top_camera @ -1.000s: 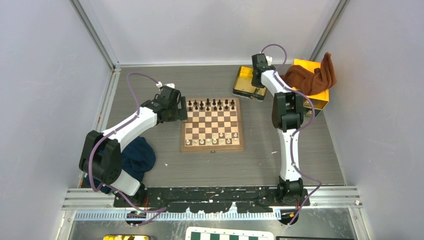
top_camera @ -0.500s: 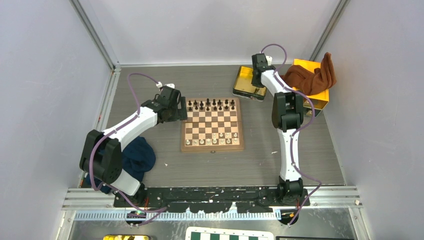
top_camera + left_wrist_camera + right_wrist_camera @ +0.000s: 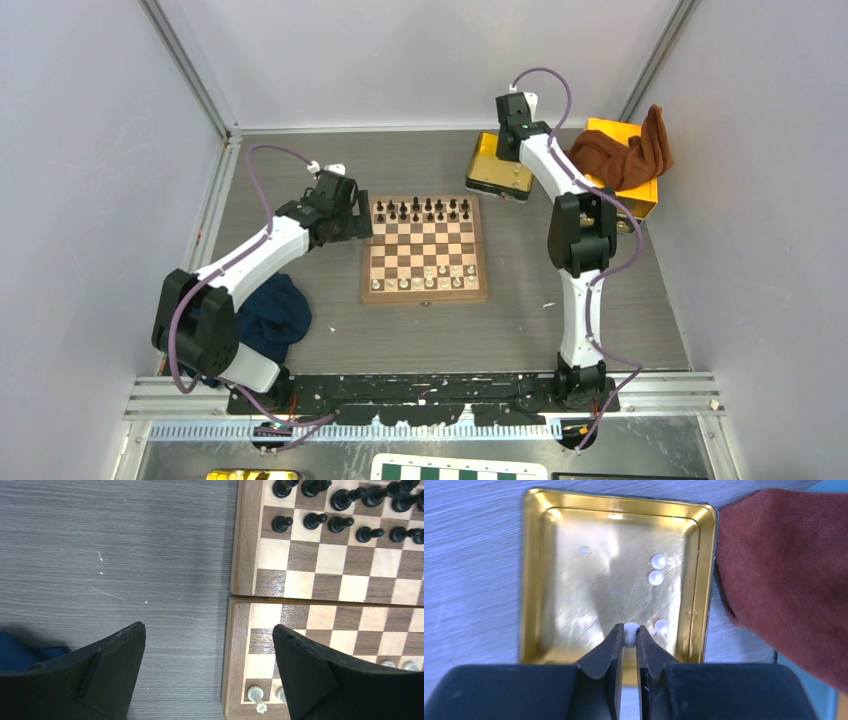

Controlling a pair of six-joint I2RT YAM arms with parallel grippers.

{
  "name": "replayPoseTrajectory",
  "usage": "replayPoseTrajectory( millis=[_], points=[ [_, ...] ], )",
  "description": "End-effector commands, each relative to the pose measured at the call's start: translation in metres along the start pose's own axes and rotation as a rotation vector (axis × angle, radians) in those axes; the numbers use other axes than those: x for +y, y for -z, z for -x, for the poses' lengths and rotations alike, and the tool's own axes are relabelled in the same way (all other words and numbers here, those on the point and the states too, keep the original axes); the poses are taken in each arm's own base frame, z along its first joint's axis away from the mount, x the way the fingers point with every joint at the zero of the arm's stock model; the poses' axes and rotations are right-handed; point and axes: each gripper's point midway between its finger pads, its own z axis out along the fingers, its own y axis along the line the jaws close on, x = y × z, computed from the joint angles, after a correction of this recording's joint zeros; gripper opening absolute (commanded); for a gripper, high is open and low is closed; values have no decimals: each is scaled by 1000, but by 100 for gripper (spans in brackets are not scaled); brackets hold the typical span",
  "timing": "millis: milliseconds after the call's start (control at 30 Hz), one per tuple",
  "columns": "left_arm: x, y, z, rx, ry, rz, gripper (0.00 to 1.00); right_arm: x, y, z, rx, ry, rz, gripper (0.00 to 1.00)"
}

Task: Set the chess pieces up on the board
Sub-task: Pick up the chess piece from the storage box, then place the chess piece on the chessboard.

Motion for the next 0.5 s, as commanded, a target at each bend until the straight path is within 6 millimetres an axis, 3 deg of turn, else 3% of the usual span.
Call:
replayPoseTrajectory(
  millis=[0, 167, 300, 467],
  points=[
    [5, 21, 18, -82, 23, -8, 98, 25, 74, 41, -151, 31, 66, 3],
    [8, 30, 20, -103, 34, -13, 98, 60, 122, 20, -166, 115, 128, 3],
    [9, 34, 21, -115, 41, -19, 98, 94, 165, -11, -162, 203, 203, 2],
    [9, 37, 21, -125, 47, -25, 98, 123, 209, -55, -129, 285, 298, 1]
  ],
)
